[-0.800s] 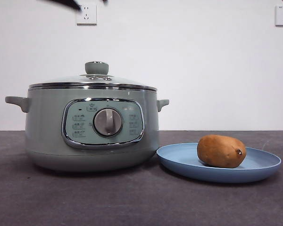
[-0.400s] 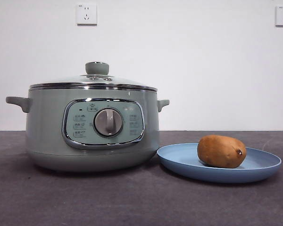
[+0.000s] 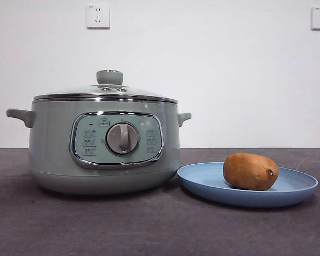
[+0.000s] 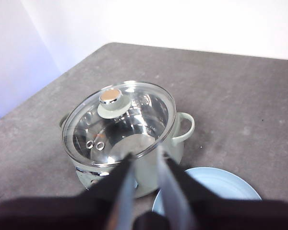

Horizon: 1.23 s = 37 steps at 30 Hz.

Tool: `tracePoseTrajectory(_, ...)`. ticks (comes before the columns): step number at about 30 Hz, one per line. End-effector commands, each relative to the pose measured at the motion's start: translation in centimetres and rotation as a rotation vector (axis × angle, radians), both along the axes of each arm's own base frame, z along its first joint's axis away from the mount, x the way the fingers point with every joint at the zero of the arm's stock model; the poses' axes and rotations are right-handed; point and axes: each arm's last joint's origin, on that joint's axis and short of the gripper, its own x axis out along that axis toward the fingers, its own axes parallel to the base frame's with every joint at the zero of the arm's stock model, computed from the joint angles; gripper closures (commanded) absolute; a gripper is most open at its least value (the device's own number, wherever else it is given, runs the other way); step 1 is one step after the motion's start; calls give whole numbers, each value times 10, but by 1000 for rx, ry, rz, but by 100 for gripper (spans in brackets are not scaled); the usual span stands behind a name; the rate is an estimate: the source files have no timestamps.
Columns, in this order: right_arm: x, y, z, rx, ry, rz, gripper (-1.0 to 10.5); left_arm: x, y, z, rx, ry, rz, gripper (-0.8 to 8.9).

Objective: Take the potato out from the steamer,put the potato on the plate,close the lid

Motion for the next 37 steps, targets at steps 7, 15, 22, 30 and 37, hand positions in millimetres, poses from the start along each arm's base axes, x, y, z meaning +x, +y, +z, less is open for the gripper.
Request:
tracePoseTrajectory(7,-3,-1,2,2,-23,5,958,-11,7,-51,-109,-56,95,822)
tracePoseTrajectory(15,-3,-1,2,-20,-31,9,958,-22,16,-117,-205,-51,212,822)
tracePoseTrajectory(22,-3,-1,0,-30,-16,5,957,-23,17,-129,-181,13,238,820)
tracePoseTrajectory(30,-3,-1,0,-30,-17,5,946,-25,19,-141,-112,114,255,817)
tracePoseTrajectory(37,-3,-1,0,-30,-17,5,946,-27,20,-149,-64,187,262,817)
